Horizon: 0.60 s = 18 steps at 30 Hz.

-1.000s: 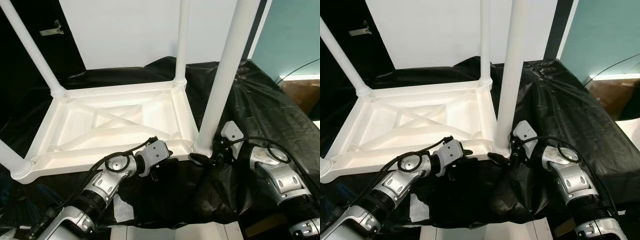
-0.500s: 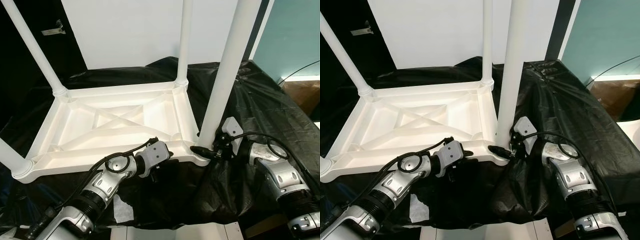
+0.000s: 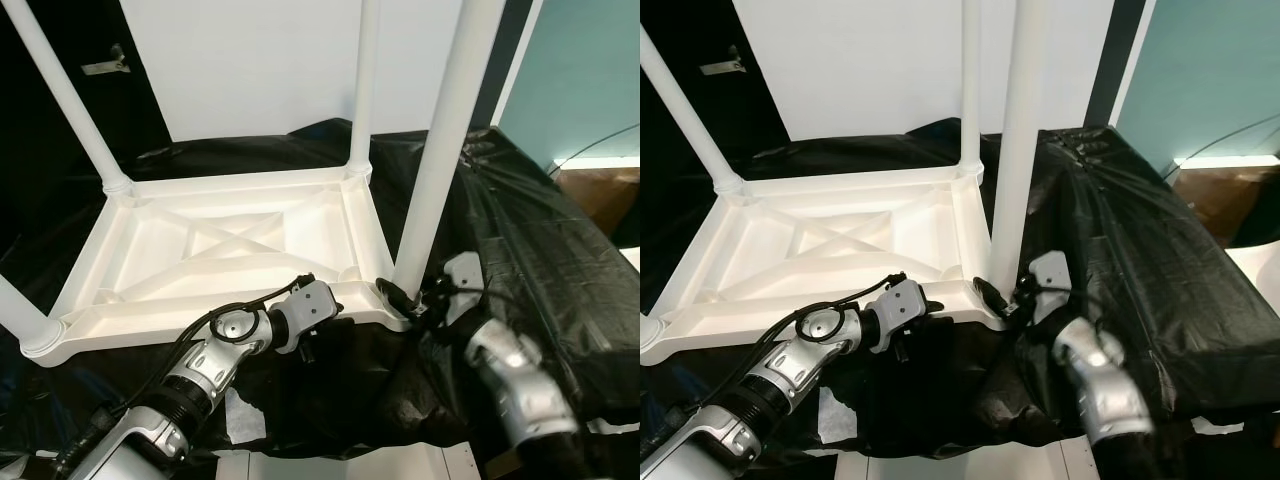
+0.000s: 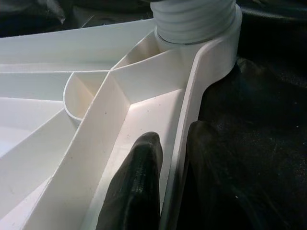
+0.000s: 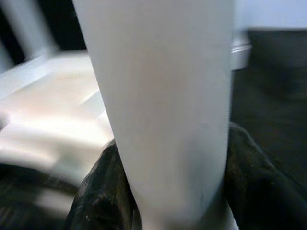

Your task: Building children table

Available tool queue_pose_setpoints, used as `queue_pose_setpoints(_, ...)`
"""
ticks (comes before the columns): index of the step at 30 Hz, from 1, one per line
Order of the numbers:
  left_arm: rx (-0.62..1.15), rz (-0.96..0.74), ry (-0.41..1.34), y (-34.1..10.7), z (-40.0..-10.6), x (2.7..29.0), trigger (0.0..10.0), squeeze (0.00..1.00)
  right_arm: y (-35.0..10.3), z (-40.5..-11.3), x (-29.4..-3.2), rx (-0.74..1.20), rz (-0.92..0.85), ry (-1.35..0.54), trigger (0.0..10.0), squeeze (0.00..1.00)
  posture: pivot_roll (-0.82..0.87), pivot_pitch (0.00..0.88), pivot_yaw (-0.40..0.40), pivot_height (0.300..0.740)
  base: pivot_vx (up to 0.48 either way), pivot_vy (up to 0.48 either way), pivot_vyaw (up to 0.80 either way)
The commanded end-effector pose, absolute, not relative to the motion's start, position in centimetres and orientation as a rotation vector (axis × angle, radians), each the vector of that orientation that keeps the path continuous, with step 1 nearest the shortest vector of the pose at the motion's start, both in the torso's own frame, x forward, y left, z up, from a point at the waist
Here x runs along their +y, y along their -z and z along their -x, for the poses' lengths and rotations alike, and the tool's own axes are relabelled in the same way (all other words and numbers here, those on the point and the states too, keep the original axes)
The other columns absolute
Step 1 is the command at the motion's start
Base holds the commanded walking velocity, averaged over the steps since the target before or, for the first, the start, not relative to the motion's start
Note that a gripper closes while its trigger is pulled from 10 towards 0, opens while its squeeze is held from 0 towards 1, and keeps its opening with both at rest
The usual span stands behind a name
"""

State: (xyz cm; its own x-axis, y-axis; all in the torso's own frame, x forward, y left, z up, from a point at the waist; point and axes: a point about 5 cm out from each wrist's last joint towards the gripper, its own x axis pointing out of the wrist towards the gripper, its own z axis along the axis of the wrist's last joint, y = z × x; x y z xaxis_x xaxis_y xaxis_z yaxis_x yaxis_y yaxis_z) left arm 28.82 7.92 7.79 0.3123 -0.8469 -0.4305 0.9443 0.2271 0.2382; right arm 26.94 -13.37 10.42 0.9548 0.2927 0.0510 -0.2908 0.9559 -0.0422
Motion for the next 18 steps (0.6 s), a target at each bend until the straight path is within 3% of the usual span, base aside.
queue_pose_setpoints(1, 0.492, -0.480, 1.585, -3.9, -25.0, 8.6, 10.0, 0.00, -8.6, -26.4, -17.1, 0.056, 0.086, -0.021, 0.0, 0.00, -0.06, 0.006, 0.001, 0.740, 0.000, 0.000, 0.00)
queue_pose_setpoints(7, 0.494, -0.484, 1.586, -3.9, -25.0, 8.6, 10.0, 0.00, -9.2, -25.5, -16.1, 0.030, 0.094, 0.072, 0.0, 0.00, -0.06, 0.007, 0.002, 0.740, 0.000, 0.000, 0.00)
queue_pose_setpoints(11, 0.491, -0.480, 1.584, -3.9, -25.1, 8.6, 10.0, 0.00, -9.3, -25.4, -16.8, 0.036, 0.102, 0.182, 0.0, 0.00, -0.06, 0.006, 0.001, 0.740, 0.000, 0.000, 0.00)
queue_pose_setpoints(12, 0.492, -0.477, 1.584, -3.9, -25.0, 8.6, 10.0, 0.00, -9.4, -25.3, -16.7, 0.036, 0.108, 0.193, 4.8, 0.00, -0.06, 0.010, 0.003, 0.740, 0.000, 0.000, 0.00)
queue_pose_setpoints(13, 0.494, -0.475, 1.584, -3.8, -25.0, 8.6, 10.0, 0.00, -9.4, -25.3, -16.4, 0.031, 0.111, 0.180, 10.0, 1.00, -0.06, 0.012, 0.004, 0.740, 0.000, 0.000, 0.00)
queue_pose_setpoints(18, 0.496, -0.473, 1.582, -3.7, -24.9, 8.6, 10.0, 0.00, -9.5, -25.3, -15.9, 0.022, 0.119, 0.145, 10.0, 1.00, -0.07, 0.018, 0.005, 0.740, 0.000, 0.000, 0.00)
